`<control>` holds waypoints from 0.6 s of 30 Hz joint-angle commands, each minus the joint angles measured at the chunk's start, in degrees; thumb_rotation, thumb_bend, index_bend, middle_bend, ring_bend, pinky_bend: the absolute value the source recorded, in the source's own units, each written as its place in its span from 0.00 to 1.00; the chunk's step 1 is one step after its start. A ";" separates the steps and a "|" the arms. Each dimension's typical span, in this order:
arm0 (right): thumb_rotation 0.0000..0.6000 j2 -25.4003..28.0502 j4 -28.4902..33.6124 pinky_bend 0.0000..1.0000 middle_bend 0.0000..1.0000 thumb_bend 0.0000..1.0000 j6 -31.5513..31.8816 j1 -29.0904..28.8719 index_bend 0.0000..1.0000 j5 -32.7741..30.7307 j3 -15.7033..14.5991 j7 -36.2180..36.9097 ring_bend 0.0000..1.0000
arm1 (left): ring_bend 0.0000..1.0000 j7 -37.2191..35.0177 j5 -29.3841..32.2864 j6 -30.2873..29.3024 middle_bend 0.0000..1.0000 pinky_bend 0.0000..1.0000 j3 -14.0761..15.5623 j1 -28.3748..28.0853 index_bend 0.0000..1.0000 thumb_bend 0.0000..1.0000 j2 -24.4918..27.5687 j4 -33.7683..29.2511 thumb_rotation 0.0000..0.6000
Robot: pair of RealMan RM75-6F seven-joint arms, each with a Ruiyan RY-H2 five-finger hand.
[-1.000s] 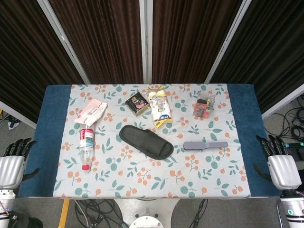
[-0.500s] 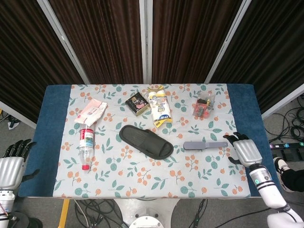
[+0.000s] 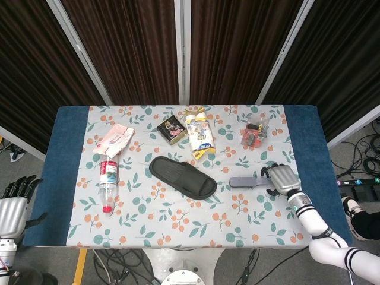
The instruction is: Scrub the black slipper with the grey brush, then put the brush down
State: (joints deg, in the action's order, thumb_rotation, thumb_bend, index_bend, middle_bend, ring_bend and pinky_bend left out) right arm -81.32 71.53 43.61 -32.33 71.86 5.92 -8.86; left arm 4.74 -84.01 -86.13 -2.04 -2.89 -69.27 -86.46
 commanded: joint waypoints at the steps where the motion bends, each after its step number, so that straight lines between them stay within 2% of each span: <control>1: 1.00 0.13 -0.21 0.44 0.47 0.15 -1.26 -0.42 0.44 -0.90 -0.33 0.31 0.34 | 0.14 0.12 0.12 0.14 0.24 0.18 -0.06 -0.06 0.24 0.06 -0.01 -0.08 1.00; 12: 1.00 -0.11 -0.31 0.56 0.53 0.17 -4.94 -1.82 0.48 -3.15 -0.44 3.80 0.43 | 0.14 0.52 0.77 0.43 0.24 0.18 -0.18 0.03 0.24 0.06 -0.07 -0.27 1.00; 18: 1.00 0.18 0.01 0.76 0.60 0.18 -6.58 -2.67 0.55 -2.86 -0.37 6.90 0.58 | 0.14 0.34 0.98 0.29 0.24 0.18 -0.15 0.29 0.24 0.06 -0.22 0.04 1.00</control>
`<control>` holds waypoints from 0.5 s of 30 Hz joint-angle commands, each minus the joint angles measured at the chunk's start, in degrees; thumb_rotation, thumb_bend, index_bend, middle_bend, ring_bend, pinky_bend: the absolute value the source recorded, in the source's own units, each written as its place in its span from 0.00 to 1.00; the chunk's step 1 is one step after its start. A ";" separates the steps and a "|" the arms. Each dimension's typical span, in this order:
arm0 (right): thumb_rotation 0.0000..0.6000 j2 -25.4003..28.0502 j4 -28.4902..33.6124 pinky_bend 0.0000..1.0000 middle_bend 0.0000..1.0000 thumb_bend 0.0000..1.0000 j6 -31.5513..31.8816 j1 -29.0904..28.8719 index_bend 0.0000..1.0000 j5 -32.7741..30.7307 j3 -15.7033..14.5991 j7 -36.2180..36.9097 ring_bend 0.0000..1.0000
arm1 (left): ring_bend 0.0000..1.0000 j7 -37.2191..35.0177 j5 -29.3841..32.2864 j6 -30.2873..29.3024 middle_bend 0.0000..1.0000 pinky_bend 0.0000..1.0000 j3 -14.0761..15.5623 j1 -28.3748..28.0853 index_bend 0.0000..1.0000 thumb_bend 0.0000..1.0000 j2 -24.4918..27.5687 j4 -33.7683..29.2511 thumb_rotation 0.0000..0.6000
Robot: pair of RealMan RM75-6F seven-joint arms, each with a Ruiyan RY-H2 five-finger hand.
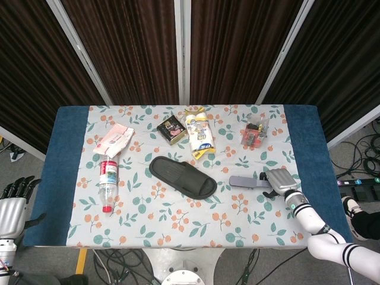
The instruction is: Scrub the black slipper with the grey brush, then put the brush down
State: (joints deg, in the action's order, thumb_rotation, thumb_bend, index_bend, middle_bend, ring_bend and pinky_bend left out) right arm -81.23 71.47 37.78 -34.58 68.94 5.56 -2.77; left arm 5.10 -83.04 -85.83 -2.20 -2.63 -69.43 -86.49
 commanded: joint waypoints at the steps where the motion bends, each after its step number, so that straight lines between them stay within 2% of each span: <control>1: 1.00 0.06 -0.02 0.78 0.62 0.18 -1.01 -0.60 0.56 0.08 -0.02 1.03 0.60 | 0.14 -0.05 0.01 -0.01 0.24 0.18 0.01 0.03 0.24 0.06 -0.09 0.11 1.00; 9: 1.00 -0.94 -0.93 0.93 0.74 0.18 -1.38 -1.48 0.71 -0.26 -0.34 1.19 0.76 | 0.14 -0.54 0.20 0.14 0.24 0.18 0.01 0.14 0.24 0.06 -0.35 0.67 1.00; 15: 1.00 -1.09 -0.94 1.00 0.85 0.30 -1.60 -2.13 0.91 -0.33 0.15 2.75 0.88 | 0.14 -1.18 -0.51 -0.10 0.24 0.18 -0.20 -0.16 0.24 0.06 -0.40 1.33 1.00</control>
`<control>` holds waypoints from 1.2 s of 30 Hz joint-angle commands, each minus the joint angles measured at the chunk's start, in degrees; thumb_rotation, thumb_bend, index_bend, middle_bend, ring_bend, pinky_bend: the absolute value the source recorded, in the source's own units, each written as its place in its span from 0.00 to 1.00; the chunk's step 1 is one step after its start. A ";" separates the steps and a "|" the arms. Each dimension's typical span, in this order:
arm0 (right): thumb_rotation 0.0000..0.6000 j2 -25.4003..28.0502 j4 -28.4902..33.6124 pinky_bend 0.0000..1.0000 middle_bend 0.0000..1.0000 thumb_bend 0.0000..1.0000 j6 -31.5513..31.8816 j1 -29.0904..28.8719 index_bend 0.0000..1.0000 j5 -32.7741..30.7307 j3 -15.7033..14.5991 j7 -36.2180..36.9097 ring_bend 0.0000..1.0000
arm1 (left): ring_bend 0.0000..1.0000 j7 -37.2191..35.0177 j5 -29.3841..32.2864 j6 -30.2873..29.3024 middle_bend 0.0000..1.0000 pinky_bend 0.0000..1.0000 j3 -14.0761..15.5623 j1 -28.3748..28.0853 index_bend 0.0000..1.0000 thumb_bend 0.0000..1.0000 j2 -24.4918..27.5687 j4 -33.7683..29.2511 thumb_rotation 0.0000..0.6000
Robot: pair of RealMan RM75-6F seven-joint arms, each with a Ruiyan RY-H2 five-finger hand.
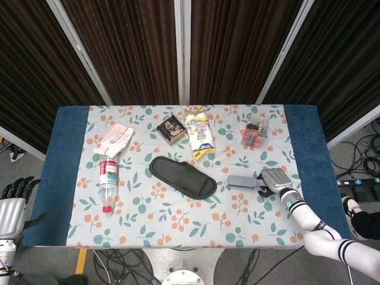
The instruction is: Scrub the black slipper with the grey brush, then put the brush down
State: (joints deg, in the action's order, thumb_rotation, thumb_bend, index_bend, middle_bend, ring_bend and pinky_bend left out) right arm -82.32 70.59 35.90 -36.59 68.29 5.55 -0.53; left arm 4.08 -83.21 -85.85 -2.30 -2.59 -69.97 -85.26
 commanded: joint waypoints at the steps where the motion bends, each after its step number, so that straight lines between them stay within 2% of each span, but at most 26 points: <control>1: 1.00 0.11 -0.02 1.00 0.87 0.32 0.50 -0.11 0.94 0.64 0.16 0.83 0.90 | 0.14 -0.12 -0.60 -0.14 0.24 0.18 -0.16 -0.33 0.24 0.06 0.32 0.11 1.00; 4: 1.00 1.07 1.06 1.00 0.88 0.34 1.83 0.31 0.99 2.37 0.34 3.33 0.93 | 0.14 -0.50 -1.78 -0.61 0.24 0.18 -0.55 -0.94 0.24 0.06 0.99 0.02 1.00; 8: 1.00 3.84 3.46 1.00 0.91 0.36 3.51 0.76 1.00 6.12 0.31 8.12 0.96 | 0.14 -2.23 -3.76 -0.14 0.24 0.18 -0.93 -2.46 0.24 0.08 2.10 -0.76 1.00; 13: 1.00 8.90 8.03 1.00 0.95 0.36 5.76 0.81 1.00 10.43 0.81 14.39 1.00 | 0.14 -4.62 -7.61 2.70 0.24 0.18 -1.44 -6.59 0.24 0.25 3.66 -1.59 1.00; 18: 1.00 13.71 13.01 1.00 0.97 0.36 7.93 -0.29 1.00 12.86 1.81 13.50 1.00 | 0.14 -6.39 -10.78 7.63 0.24 0.18 -2.65 -12.59 0.24 0.33 4.32 -2.16 1.00; 23: 1.00 16.97 17.50 1.00 0.97 0.37 7.62 -2.37 1.00 12.13 3.72 11.38 1.00 | 0.14 -13.33 -10.99 16.77 0.24 0.18 -4.26 -20.72 0.24 0.29 2.45 -1.41 1.00; 26: 1.00 17.49 18.62 1.00 0.97 0.37 6.58 -3.96 1.00 10.34 4.80 9.02 1.00 | 0.14 -17.32 -10.75 23.67 0.24 0.18 -5.27 -26.73 0.24 0.26 -0.20 1.28 1.00; 30: 1.00 16.97 19.34 1.00 0.97 0.37 5.00 -6.12 1.00 6.35 5.92 4.68 1.00 | 0.14 -15.08 -10.58 32.63 0.23 0.18 -6.32 -34.86 0.22 0.26 -5.40 7.27 1.00; 36: 1.00 15.77 20.14 1.00 0.97 0.37 4.33 -8.41 1.00 1.05 6.31 -1.79 1.00 | 0.11 -14.41 -8.66 43.00 0.17 0.18 -6.30 -43.57 0.17 0.24 -13.20 15.09 1.00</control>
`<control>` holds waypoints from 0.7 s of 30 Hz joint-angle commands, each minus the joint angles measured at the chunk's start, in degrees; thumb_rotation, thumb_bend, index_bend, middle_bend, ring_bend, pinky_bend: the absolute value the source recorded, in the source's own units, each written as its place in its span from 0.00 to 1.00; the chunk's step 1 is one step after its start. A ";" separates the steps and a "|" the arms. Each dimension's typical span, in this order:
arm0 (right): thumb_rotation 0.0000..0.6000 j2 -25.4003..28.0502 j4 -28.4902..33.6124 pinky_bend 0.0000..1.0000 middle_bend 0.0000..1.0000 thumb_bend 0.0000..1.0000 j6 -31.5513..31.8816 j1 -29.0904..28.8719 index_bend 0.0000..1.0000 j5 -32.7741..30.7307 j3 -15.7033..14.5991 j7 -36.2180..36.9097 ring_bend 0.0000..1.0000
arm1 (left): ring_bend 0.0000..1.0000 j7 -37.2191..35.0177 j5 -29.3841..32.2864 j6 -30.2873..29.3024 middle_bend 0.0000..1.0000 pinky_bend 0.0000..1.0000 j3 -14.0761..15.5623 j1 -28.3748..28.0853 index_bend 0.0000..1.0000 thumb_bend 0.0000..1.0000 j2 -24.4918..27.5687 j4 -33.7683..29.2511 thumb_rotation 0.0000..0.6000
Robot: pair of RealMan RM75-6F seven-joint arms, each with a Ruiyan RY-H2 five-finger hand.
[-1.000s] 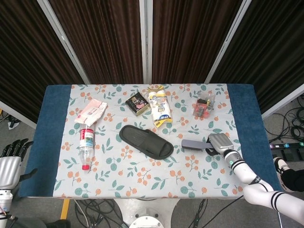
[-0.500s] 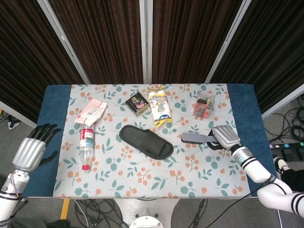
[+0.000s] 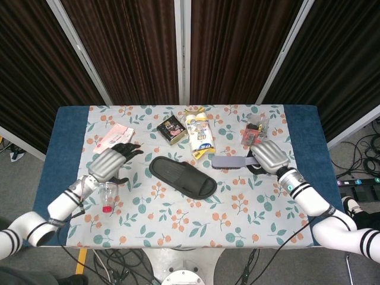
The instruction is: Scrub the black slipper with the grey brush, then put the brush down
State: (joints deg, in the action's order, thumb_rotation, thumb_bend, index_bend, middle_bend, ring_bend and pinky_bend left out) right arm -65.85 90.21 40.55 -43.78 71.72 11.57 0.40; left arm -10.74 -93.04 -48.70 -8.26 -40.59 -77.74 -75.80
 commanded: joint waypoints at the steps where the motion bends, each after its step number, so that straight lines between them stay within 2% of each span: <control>1: 1.00 -0.90 0.65 1.00 0.97 0.37 -0.23 -1.43 1.00 -3.14 0.29 -3.53 1.00 | 0.11 0.34 1.27 6.86 0.16 0.18 -0.15 -6.53 0.16 0.24 -6.56 6.82 1.00; 12: 1.00 -2.91 0.43 1.00 0.97 0.37 0.21 -2.84 1.00 -8.17 -0.79 -7.62 1.00 | 0.10 -1.86 3.81 15.92 0.14 0.17 1.73 -14.68 0.16 0.24 -15.91 17.43 1.00; 19: 1.00 -4.27 -0.85 1.00 0.97 0.37 0.64 -2.99 1.00 -8.51 -1.92 -8.52 1.00 | 0.10 -3.03 5.76 18.71 0.15 0.17 2.24 -17.28 0.16 0.24 -19.38 21.32 1.00; 21: 1.00 -5.08 -1.46 1.00 0.97 0.37 0.35 -3.17 1.00 -8.46 -2.39 -8.70 1.00 | 0.10 -3.61 6.68 19.34 0.18 0.17 2.22 -17.63 0.18 0.24 -20.15 21.94 1.00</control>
State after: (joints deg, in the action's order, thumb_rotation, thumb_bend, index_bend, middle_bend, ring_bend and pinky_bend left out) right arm -70.66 89.01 41.03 -46.85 63.25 9.39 -8.18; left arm -13.92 -86.91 -29.81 -6.12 -57.88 -97.39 -54.21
